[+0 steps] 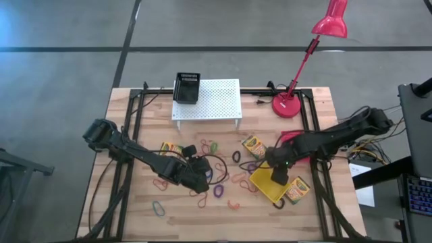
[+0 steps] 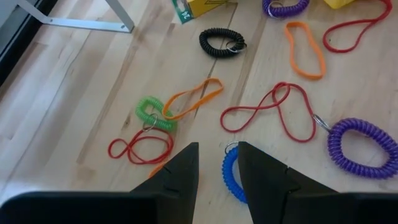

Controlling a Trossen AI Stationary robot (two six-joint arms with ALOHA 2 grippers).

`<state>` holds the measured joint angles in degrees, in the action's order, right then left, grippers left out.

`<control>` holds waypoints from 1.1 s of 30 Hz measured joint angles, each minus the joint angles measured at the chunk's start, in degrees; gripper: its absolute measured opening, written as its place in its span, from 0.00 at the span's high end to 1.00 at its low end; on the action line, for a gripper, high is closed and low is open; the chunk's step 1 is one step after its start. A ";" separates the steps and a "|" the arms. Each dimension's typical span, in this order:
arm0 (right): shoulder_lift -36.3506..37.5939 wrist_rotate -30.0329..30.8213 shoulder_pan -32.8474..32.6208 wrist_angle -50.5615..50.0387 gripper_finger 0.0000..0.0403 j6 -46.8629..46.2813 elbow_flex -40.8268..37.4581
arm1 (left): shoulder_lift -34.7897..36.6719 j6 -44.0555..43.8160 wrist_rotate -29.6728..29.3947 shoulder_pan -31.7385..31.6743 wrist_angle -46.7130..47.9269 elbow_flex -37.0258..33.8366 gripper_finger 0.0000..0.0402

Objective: Pick & Place Office Desk Supplies
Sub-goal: Put the yellow bin on the shelf

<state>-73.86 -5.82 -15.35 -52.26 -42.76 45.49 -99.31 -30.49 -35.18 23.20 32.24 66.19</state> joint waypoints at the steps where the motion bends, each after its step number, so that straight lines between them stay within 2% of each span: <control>1: -0.65 -0.01 -0.33 0.76 0.56 -0.08 -0.31 | 0.00 0.01 0.00 0.00 -0.11 0.00 0.71; 6: -3.95 0.14 -1.66 2.32 0.61 0.74 -0.67 | 0.00 0.03 0.00 0.00 -0.59 0.00 0.71; 9: -5.02 1.34 -1.69 2.55 0.71 1.36 -0.67 | 0.00 0.03 0.00 0.00 -0.93 0.00 0.71; 14: -4.36 1.65 -1.67 2.71 0.94 3.32 -0.30 | 0.00 0.05 0.00 0.00 -0.96 0.00 0.71; 17: -2.36 1.88 -1.61 0.09 0.96 4.26 2.56 | 0.00 0.07 0.00 0.00 -0.98 0.00 0.71; 20: -0.60 5.78 -1.19 -6.76 0.96 6.58 9.11 | 0.00 0.09 0.02 0.00 -0.98 0.00 0.71; 23: -0.24 12.96 0.68 -13.49 0.97 10.63 18.85 | 0.15 0.09 1.29 0.36 -0.28 0.57 0.71; 25: -0.97 18.26 3.11 -15.52 0.97 16.43 25.15 | 0.83 0.35 2.54 1.09 1.03 1.30 0.71; 29: -4.20 23.55 11.07 -13.63 0.97 32.91 36.29 | 3.35 0.28 2.53 3.30 4.00 2.11 0.71; 33: -10.34 24.01 21.19 -7.95 0.97 48.90 45.16 | 6.55 -0.68 -0.96 5.52 5.06 1.68 0.71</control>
<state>-84.20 18.19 5.84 -60.21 6.14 90.65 -92.75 -31.16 -36.13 28.72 37.30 67.88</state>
